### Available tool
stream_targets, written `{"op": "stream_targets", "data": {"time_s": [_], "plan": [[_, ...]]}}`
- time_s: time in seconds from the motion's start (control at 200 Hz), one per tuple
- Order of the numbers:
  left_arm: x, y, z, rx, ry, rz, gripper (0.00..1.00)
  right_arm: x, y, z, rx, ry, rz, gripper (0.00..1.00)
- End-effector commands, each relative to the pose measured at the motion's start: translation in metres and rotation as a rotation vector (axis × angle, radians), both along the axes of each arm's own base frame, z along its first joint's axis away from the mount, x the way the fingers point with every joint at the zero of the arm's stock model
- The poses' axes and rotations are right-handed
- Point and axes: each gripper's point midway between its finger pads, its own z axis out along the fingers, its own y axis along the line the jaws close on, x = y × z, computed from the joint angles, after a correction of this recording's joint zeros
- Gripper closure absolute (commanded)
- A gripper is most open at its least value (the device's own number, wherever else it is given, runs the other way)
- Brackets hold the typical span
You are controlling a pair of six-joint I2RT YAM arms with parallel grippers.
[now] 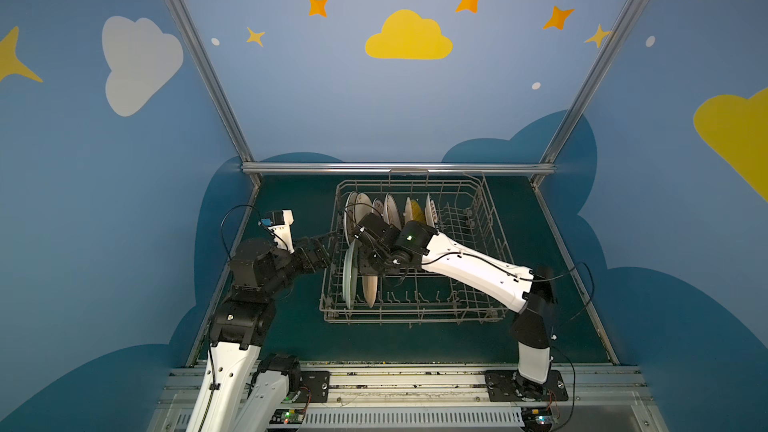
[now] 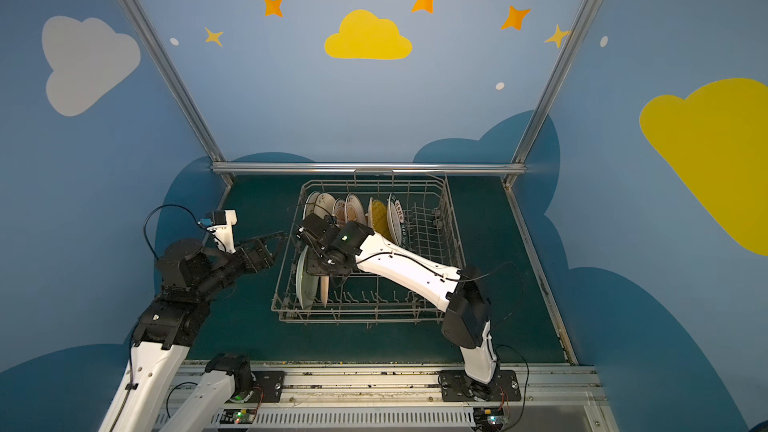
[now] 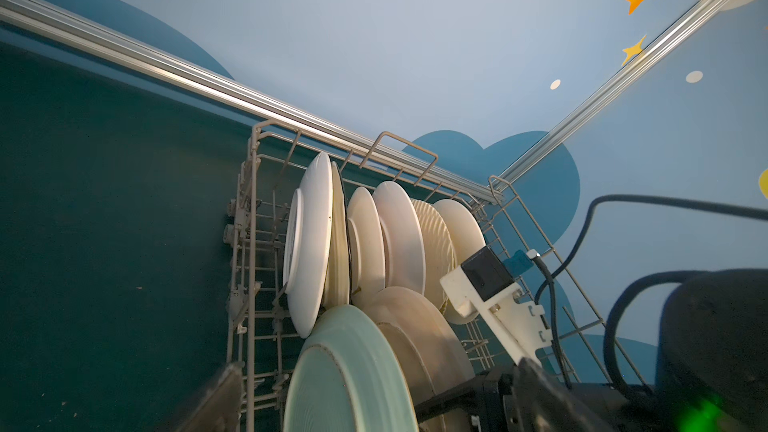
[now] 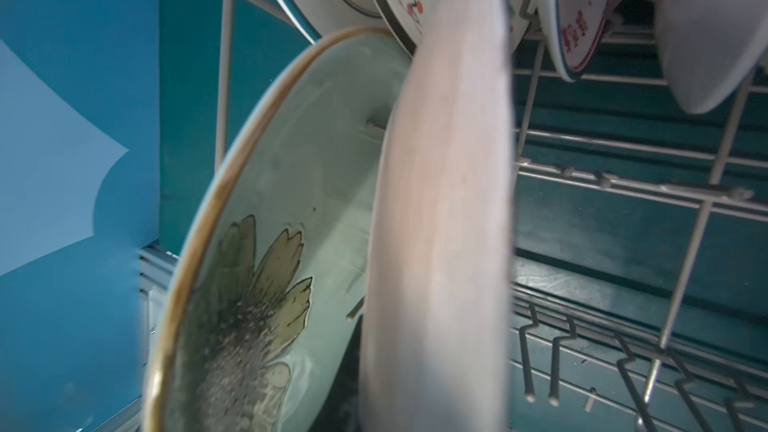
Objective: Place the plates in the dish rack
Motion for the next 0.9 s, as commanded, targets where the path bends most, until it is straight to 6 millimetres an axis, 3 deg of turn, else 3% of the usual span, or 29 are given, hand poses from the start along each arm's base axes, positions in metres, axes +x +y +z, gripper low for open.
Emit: {"op": "stream_targets", "data": {"time_s": [0.0, 0.536, 0.681, 0.896], "plan": [[0.0, 0.0, 0.003, 0.011, -0.024, -0.004, 0.0, 0.012, -0.007, 0.02, -0.038, -0.092, -0.067, 1.0], [0.001, 0.0, 0.001, 0.014, -0.016, -0.003, 0.0, 0.009, -0.001, -0.021, -0.134, -0.039, -0.083, 0.99], [0.001, 0.0, 0.0, 0.014, -0.014, 0.0, 0.0, 0.01, 0.003, -0.024, -0.131, -0.035, -0.08, 0.92], [0.001, 0.0, -0.001, 0.014, -0.011, -0.003, 0.0, 0.008, 0.012, -0.017, -0.095, -0.018, -0.044, 0.73]]}}
